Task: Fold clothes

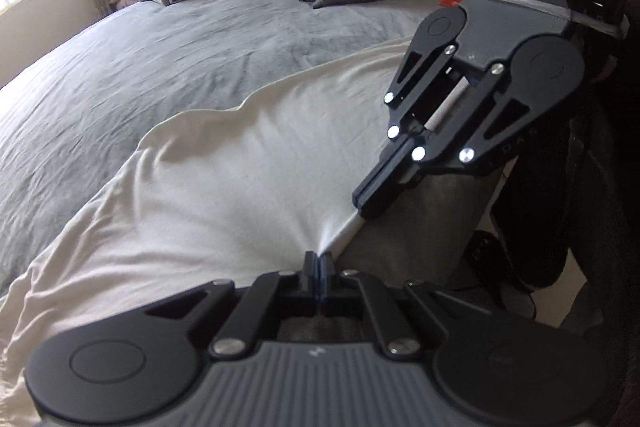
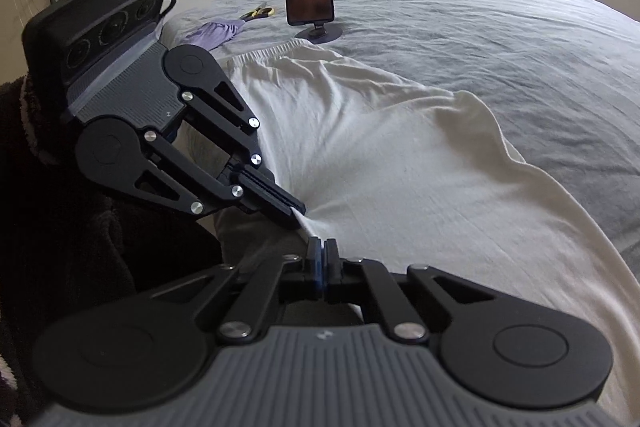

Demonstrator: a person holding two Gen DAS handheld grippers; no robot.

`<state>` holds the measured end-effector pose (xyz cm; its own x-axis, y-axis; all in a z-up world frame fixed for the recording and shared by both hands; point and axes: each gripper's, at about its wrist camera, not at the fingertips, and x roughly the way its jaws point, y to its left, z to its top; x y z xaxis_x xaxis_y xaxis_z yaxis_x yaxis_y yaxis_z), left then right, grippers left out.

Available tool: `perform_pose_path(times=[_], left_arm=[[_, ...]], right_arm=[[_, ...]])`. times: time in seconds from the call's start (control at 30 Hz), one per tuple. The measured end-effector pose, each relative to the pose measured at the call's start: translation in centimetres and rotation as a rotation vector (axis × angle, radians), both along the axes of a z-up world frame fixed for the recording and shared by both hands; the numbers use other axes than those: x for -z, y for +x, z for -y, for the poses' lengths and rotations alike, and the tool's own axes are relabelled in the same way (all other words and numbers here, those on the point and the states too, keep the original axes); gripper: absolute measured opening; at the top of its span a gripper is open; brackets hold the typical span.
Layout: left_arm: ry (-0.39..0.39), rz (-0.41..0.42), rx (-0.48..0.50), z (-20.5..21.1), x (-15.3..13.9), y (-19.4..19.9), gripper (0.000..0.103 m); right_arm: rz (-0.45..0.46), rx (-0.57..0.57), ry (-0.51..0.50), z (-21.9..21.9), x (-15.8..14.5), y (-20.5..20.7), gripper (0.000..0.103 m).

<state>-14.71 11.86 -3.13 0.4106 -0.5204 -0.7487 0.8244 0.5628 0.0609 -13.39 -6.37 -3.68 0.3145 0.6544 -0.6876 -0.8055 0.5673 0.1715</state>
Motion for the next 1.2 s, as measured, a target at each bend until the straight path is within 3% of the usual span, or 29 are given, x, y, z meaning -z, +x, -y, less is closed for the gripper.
perform_pose_path(times=[0.13, 0.2, 0.3, 0.37, 0.6, 0.77, 1.0, 1.2], left_arm=[[-0.044, -0.05, 0.004, -0.5, -0.4, 0.5, 0.017], [-0.086, -0.076, 0.008, -0.8, -0.8, 0.7, 0.033], [-0.147, -0.098, 0.003, -0.9, -1.3, 1.3, 0.036], [-0.166, -0.09, -0.023, -0.8, -1.6, 2.2, 0.037], [-0.194, -0.026, -0.197, 0.0, -2.5, 7.0, 0.036], [-0.209, -0.025, -0.288, 0.7, -1.9, 9.9, 0.035], [-0.239, -0.026, -0.359, 1.1, -0.6, 12.4, 0.021], [-0.257, -0.027, -0.413, 0.9, 0.7, 13.9, 0.019]], right_arm=[[-0.008, 0.009, 0.015, 0.4, -0.2, -0.2, 0.013], [-0.005, 0.02, 0.031, 1.0, -0.6, -0.2, 0.014], [0.011, 0.061, 0.051, 2.3, -1.2, -0.1, 0.022], [0.032, 0.102, 0.059, 3.3, -1.5, 0.1, 0.031], [0.114, 0.259, 0.057, 6.2, -1.9, 2.1, 0.031], [0.161, 0.321, 0.035, 6.7, -1.5, 3.9, 0.031], [0.174, 0.31, 0.027, 6.0, -1.0, 5.8, 0.031], [0.149, 0.247, 0.022, 3.9, -0.3, 7.2, 0.028]])
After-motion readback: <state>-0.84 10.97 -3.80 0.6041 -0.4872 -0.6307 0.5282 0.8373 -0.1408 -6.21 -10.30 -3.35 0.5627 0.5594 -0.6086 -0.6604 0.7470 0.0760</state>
